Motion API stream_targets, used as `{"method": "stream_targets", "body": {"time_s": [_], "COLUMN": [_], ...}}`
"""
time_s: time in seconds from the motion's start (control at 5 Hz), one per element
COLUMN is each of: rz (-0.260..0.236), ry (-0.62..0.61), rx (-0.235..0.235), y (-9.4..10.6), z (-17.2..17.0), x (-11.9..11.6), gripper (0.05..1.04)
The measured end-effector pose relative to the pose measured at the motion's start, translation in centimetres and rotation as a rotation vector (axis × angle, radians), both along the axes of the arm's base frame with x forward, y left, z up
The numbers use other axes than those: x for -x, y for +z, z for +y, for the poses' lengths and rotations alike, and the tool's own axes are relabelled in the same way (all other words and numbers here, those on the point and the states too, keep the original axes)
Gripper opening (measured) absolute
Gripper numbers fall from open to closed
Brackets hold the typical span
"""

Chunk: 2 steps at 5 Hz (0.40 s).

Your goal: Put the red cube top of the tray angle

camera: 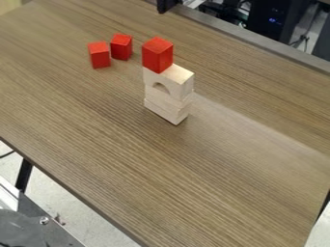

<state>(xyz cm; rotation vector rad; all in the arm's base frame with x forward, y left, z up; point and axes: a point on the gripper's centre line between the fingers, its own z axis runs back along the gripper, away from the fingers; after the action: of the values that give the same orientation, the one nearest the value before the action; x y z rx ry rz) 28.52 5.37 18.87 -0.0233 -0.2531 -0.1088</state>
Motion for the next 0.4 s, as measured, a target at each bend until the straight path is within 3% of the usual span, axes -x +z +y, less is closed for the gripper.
{"method": "stream_targets", "body": {"time_s": [0.2,0.4], "rz": [0.03,0.048], "ry": [0.0,0.035], "rx": [0.009,0.036], "y": [-0.9,-2.0], "z": [-0.1,1.2], "x": [0.1,-1.3], "gripper": [0.999,0.999]}}
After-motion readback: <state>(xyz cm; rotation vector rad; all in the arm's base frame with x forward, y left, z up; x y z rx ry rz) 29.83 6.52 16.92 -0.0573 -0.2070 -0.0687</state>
